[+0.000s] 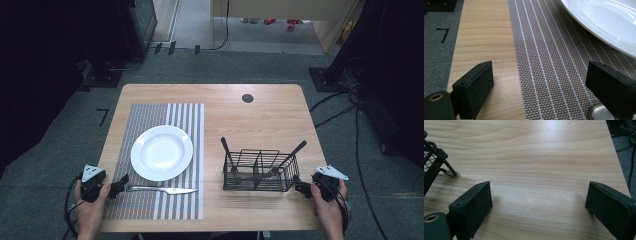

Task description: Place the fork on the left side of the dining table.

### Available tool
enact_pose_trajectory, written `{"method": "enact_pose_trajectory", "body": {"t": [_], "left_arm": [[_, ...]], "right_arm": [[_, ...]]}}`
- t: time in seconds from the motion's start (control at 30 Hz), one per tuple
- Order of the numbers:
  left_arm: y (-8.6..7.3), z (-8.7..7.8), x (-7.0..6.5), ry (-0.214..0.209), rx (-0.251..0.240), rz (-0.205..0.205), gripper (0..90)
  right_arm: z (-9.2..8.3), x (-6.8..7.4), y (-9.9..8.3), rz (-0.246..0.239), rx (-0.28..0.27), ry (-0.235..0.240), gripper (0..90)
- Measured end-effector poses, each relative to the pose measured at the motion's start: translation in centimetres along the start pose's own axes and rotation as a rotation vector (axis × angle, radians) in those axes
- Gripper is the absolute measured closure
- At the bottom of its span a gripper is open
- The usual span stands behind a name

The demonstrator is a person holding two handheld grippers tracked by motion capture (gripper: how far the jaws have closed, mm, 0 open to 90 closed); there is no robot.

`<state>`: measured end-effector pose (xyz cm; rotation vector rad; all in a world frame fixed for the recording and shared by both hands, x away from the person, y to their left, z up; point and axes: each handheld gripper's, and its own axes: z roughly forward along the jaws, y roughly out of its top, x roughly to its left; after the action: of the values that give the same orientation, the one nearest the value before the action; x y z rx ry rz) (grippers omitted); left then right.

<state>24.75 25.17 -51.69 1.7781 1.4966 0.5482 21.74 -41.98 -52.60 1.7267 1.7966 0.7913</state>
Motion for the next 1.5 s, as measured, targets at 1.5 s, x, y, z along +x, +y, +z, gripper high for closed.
{"method": "enact_pose_trajectory", "body": {"t": [1.5], "left_arm": [[8.0,-5.2,-9.7,-0.178,-0.188,0.066,14.2]], "right_arm": [[0.0,0.0,0.0,-0.011,0.003,0.01,4.8]]}}
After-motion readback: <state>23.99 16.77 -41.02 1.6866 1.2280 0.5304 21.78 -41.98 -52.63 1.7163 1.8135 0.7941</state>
